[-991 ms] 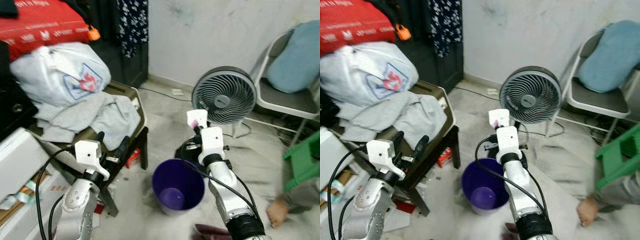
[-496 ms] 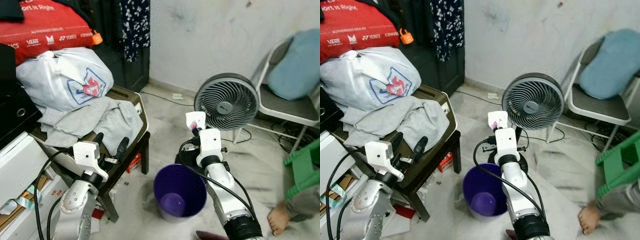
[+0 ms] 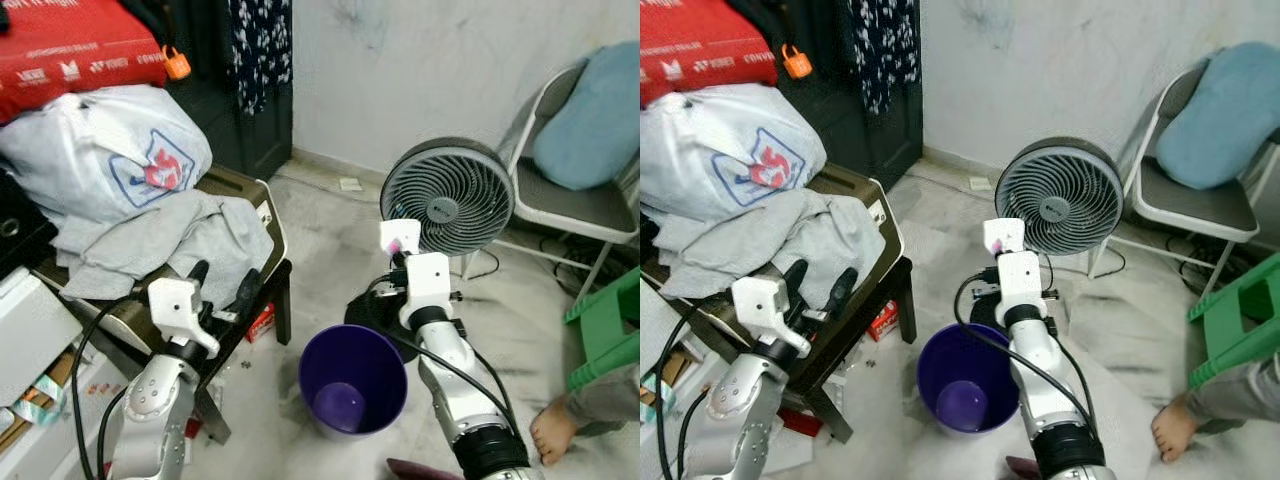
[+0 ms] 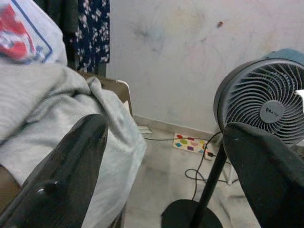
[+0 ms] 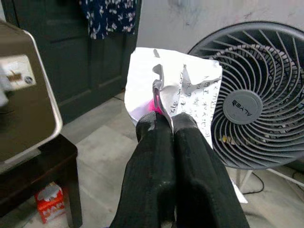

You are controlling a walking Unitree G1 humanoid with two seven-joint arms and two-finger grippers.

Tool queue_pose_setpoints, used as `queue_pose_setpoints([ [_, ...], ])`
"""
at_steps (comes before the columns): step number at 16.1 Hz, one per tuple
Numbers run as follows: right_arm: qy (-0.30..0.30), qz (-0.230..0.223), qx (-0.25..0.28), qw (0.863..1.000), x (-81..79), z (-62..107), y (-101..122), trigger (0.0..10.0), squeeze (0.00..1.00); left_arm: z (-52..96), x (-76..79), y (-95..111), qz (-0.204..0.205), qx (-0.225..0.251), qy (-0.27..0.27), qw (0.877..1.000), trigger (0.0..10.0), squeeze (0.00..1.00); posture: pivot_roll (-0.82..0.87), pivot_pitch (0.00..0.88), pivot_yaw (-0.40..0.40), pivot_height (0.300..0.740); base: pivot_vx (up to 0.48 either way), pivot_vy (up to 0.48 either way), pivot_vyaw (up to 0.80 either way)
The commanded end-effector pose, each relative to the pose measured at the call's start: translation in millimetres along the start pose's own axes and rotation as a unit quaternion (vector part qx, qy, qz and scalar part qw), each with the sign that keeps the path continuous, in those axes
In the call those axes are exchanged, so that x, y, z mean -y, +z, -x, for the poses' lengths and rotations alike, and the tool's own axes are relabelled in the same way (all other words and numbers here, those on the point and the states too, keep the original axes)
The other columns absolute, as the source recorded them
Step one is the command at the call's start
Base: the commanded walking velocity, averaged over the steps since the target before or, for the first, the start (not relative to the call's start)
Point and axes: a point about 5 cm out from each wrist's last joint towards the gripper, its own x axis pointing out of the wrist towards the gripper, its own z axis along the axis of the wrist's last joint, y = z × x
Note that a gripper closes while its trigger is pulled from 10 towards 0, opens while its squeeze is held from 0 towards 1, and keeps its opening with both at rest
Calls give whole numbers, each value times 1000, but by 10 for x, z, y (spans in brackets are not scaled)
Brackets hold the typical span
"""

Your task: Clean up the room

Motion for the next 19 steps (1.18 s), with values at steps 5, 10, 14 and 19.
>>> queue_pose_setpoints([
  [5, 4, 5, 10, 1000, -12, -20, 38, 10000, 0, -24, -4, 10, -5, -2, -2, 1000, 10000, 0, -1, 37, -45, 740, 276, 0, 285],
  [10, 4, 3, 8, 1000, -10, -23, 33, 10000, 0, -26, -1, 7, -5, -1, -1, 1000, 10000, 0, -1, 38, -46, 740, 286, 0, 160],
  [14, 2, 3, 7, 1000, -11, -29, 30, 10000, 0, -31, 74, 32, 9, 7, -48, 999, 10000, 0, -2, 37, -46, 740, 0, 0, 0],
  [19, -61, 38, -49, 996, 57, 13, -114, 10000, 0, 247, 398, 3, 10, -49, -236, 970, 10000, 0, 6, 66, -26, 740, 0, 0, 0],
])
